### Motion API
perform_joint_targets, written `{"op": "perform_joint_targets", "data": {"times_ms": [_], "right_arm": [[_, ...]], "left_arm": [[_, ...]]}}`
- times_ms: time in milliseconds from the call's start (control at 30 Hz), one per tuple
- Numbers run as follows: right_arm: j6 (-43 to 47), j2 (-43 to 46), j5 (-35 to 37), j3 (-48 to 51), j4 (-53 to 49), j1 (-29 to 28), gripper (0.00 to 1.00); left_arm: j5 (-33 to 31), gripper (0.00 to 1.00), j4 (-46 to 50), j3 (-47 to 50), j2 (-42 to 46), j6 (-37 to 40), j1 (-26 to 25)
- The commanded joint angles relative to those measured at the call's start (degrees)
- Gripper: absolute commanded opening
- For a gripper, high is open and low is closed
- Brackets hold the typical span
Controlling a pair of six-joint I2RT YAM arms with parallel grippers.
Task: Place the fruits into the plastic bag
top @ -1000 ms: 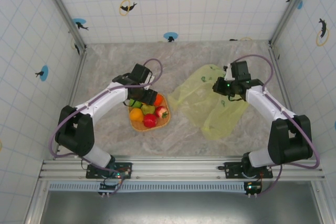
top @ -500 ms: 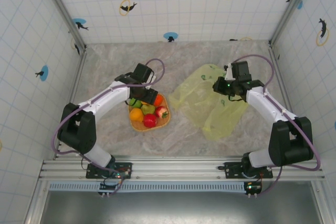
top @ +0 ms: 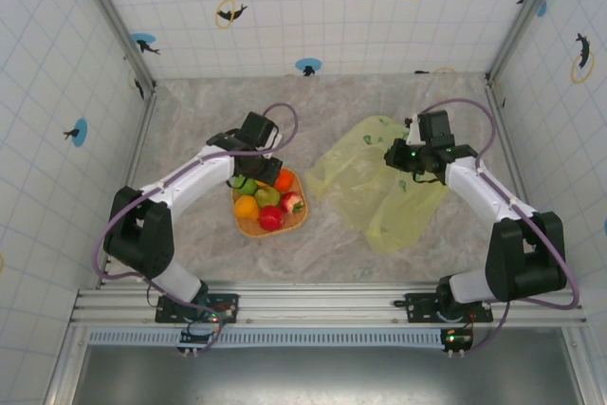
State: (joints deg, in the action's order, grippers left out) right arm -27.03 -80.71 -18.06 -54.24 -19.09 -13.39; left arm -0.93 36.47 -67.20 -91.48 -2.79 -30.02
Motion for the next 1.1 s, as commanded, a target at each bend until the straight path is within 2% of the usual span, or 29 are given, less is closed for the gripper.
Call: {"op": "perform_joint_targets", "data": {"times_ms": [0,167,300,400,567,667,733,800,933,1067], "right_arm": [[-1.0,1.6,-0.1,1.2,1.5,0.3,0.0],[-1.8,1.5,0.4,1.6,1.8,-0.1,0.0],[-1.9,1.0,0.5,1.5,1.6,-0.3,0.0],[-1.9,0.6,0.7,1.2,1.4,-0.6,0.0],[-1.8,0.1,0.7,0.4,0.9,-1.0,0.0],[-1.7,-0.1,0.5,-0.1,0.4,-1.3,0.0],[-1.6,-0.2,0.2,-0.1,0.2,-1.5,0.0],[-1.2,-0.2,0.0,-0.4,-0.6,-1.7,0.0],[1.3,0.2,0.4,-1.8,-4.4,-1.8,0.0],[3.8,1.2,0.7,-2.0,-7.2,-1.7,0.0]], "left_arm": [[0.8,0.49,-1.9,-1.0,4.0,0.0,-0.4],[5.8,0.45,-9.1,4.6,13.2,-3.4,-1.6],[10.9,0.43,-17.6,10.7,21.9,-7.9,-4.8],[12.1,0.42,-22.8,15.8,27.6,-10.5,-9.8],[10.8,0.43,-31.2,20.0,32.5,-11.0,-21.4],[10.4,0.43,-36.1,20.6,29.1,-9.4,-27.4],[9.0,0.43,-37.4,19.4,24.6,-8.4,-29.6],[8.0,0.41,-37.6,17.2,19.3,-7.3,-30.3],[1.0,0.41,-40.7,14.2,9.5,-6.3,-30.4],[-3.3,0.41,-44.0,12.5,3.2,-4.7,-30.4]]}}
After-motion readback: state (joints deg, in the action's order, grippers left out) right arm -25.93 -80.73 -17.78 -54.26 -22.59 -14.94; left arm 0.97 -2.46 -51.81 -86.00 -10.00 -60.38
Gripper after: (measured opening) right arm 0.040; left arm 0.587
